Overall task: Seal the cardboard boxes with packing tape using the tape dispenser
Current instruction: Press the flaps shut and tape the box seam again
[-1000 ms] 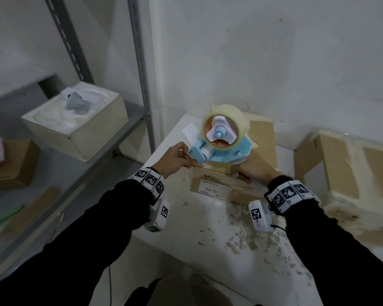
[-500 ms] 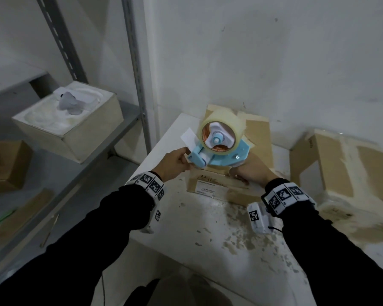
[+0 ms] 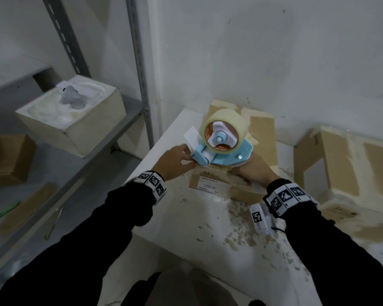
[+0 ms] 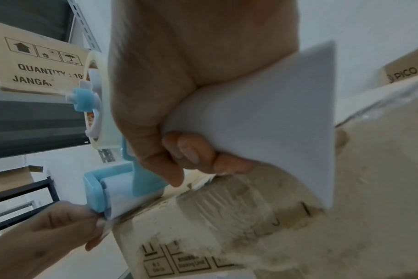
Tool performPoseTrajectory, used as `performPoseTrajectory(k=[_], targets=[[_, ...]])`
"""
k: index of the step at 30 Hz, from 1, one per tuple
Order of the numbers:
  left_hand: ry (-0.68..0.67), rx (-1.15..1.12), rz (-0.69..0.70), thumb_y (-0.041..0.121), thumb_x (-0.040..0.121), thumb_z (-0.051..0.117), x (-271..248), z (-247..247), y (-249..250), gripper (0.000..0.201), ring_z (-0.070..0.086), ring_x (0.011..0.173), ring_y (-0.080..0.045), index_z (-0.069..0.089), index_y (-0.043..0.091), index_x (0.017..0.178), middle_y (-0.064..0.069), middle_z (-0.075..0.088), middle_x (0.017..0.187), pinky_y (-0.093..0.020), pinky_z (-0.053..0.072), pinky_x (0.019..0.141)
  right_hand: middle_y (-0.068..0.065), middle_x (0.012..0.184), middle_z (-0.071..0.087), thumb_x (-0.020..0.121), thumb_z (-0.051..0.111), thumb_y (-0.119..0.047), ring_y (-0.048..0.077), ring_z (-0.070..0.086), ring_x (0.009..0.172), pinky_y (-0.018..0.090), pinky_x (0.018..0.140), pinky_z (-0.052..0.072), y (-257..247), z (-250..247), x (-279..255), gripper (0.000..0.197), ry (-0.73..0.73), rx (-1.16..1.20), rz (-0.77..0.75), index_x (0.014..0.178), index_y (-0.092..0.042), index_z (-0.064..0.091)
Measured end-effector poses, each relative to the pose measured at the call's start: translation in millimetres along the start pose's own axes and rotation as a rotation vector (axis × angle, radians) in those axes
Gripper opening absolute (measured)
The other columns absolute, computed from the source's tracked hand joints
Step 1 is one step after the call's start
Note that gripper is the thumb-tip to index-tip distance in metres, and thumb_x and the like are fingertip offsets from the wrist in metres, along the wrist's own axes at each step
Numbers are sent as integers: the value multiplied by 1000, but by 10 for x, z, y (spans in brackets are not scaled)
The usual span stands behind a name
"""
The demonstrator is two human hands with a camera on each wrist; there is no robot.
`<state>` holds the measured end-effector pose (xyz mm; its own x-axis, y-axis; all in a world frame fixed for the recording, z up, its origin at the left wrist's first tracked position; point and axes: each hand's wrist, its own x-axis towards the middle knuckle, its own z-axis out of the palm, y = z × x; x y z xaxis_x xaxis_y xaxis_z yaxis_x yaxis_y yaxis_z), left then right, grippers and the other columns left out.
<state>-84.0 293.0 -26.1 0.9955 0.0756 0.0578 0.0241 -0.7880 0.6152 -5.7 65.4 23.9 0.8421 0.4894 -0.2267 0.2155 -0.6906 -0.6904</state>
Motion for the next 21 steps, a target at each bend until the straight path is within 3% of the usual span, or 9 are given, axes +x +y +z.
performPoseTrajectory(k=[2, 5, 9, 11, 13, 16, 18, 21], targets=[[56, 13, -2, 31, 80, 70, 7, 18, -16, 27, 57, 91, -23, 75, 10, 96, -9, 59, 105, -41, 49, 78, 25, 89, 70, 70, 65, -5, 40, 61, 66, 47, 61, 53, -6, -2, 1, 22, -4, -16, -16, 90, 5, 64], [52, 71, 34, 39, 81, 64, 17, 43, -35, 35, 61, 87, -27, 75, 11, 99, -9, 64, 104, -45, 50, 75, 21, 88, 71, 70, 66, -6, 34, 61, 63, 47, 59, 54, -9, -12, -4, 19, -2, -41, -28, 88, 2, 65], [79, 67, 60, 53, 78, 49, -1, 88, -52, 53, 63, 86, -30, 74, 10, 97, -12, 68, 101, -44, 51, 73, 16, 92, 72, 70, 68, -7, 41, 67, 79, 50, 69, 56, -4, -38, -27, 21, 0, -68, -52, 91, -4, 68], [77, 86, 69, 55, 78, 46, 17, 100, -62, 56, 63, 90, -29, 74, 12, 99, -10, 68, 104, -44, 50, 74, 15, 92, 71, 70, 68, -8, 37, 67, 79, 45, 68, 56, -3, -65, -41, 18, -1, -96, -51, 87, -6, 67], [61, 113, 50, 59, 77, 42, 44, 104, -108, 58, 62, 94, -26, 74, 16, 100, -6, 68, 107, -45, 49, 78, 12, 85, 68, 71, 66, -7, 29, 63, 67, 36, 59, 51, -1, -102, -67, 8, -14, -135, -59, 74, -14, 62], [58, 127, 33, 47, 82, 58, 50, 118, -129, 36, 60, 90, -25, 74, 21, 99, -5, 66, 101, -44, 49, 77, 8, 73, 62, 73, 62, -4, 23, 53, 54, 32, 51, 44, 30, -153, -118, 26, -21, -125, -71, 61, -25, 50], [50, 154, 34, 37, 83, 65, 46, 108, -105, 25, 59, 90, -25, 73, 23, 102, -5, 65, 99, -42, 48, 76, 9, 76, 63, 74, 62, -4, 24, 54, 58, 31, 52, 43, 42, -192, -144, 24, -30, -167, -103, 62, -22, 52], [59, 214, 29, 36, 85, 64, 60, 75, -61, 25, 56, 92, -24, 71, 25, 107, -5, 62, 100, -32, 42, 74, 7, 88, 64, 79, 64, -7, 14, 49, 59, 18, 52, 40, 29, -285, -159, 12, -51, -234, -155, 85, -17, 66]])
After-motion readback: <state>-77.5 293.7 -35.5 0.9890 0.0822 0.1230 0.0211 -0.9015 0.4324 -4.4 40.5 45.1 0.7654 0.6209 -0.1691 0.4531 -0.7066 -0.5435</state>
